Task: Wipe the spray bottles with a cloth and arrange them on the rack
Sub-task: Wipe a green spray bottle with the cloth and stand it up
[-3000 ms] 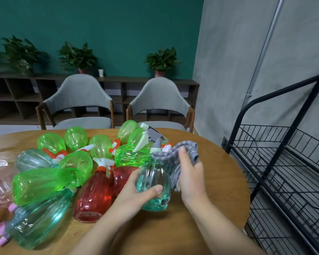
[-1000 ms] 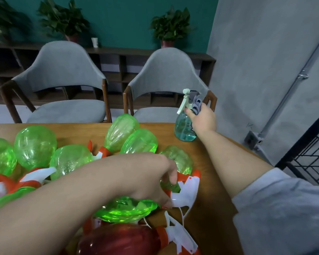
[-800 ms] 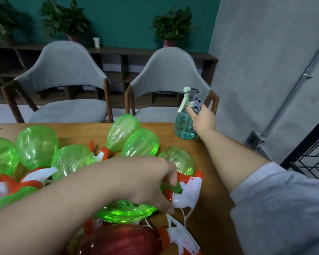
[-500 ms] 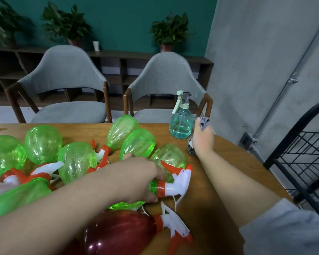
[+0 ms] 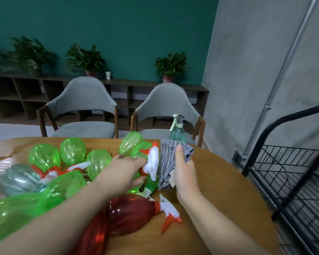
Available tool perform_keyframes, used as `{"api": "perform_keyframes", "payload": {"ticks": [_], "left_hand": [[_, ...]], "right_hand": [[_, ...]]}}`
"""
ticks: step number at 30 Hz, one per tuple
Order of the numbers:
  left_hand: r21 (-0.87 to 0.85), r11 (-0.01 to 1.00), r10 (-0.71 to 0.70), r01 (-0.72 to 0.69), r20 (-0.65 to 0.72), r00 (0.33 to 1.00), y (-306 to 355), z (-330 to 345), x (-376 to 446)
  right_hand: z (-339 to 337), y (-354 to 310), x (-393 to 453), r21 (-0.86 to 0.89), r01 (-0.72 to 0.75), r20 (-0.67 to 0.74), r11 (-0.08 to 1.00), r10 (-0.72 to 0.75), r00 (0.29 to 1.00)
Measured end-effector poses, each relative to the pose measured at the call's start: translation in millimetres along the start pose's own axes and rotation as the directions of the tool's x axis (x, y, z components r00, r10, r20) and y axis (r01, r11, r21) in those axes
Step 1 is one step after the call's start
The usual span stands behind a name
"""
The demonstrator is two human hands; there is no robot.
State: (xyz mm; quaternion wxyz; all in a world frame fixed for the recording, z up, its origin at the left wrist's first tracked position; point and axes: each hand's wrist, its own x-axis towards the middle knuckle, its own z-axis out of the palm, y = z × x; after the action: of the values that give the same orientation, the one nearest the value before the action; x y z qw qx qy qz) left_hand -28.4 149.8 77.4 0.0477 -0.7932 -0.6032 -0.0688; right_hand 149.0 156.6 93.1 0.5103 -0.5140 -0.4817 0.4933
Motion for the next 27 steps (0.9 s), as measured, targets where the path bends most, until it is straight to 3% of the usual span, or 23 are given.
{"api": "perform_keyframes", "payload": {"ticks": [3, 6, 12, 16, 19, 22, 25, 27], "left_hand": [[-0.085, 0.996, -0.034, 0.027, -0.087, 0.996, 9.2, -4.4, -11.7], [-0.117, 0.991, -0.079, 0.057, -0.194, 0.978, 20.5, -17.8, -22.5], [-0.106, 0.994, -0.071, 0.025, -0.456, 0.887, 41.2, -34.2, -44.1], [-0.293, 0.956, -0.165, 0.024, -0.465, 0.870, 59.2, -35.2, -63.7], [-0.468, 0.884, -0.222, 0.001, -0.415, 0.882, 58.6, -27.9, -87.8], [-0.603, 0.797, -0.334, 0.028, -0.402, 0.853, 56.4, -10.8, -119.5], [-0.818, 0.574, -0.525, 0.046, -0.324, 0.787, 69.0, 14.5, -151.4], [-0.912, 0.406, -0.581, 0.052, -0.214, 0.785, 80.5, 33.9, -163.2]], "right_hand": [[15.9, -5.3, -27.9, 0.040, 0.079, 0.151, 0.996, -0.085, 0.985], [25.1, -11.2, -43.4, -0.022, 0.187, 0.198, 0.982, -0.179, 0.964], [15.7, -25.1, -64.1, -0.156, 0.381, 0.104, 0.911, -0.368, 0.924], [1.0, -25.1, -79.8, -0.198, 0.451, 0.040, 0.871, -0.452, 0.891], [-15.1, -22.4, -86.6, -0.191, 0.491, -0.014, 0.850, -0.503, 0.864], [-33.0, -20.4, -90.7, -0.205, 0.522, -0.023, 0.828, -0.537, 0.843], [-48.6, -22.4, -96.9, -0.207, 0.524, -0.022, 0.826, -0.540, 0.842], [-56.6, -20.9, -100.3, -0.177, 0.506, -0.023, 0.844, -0.518, 0.855]]}}
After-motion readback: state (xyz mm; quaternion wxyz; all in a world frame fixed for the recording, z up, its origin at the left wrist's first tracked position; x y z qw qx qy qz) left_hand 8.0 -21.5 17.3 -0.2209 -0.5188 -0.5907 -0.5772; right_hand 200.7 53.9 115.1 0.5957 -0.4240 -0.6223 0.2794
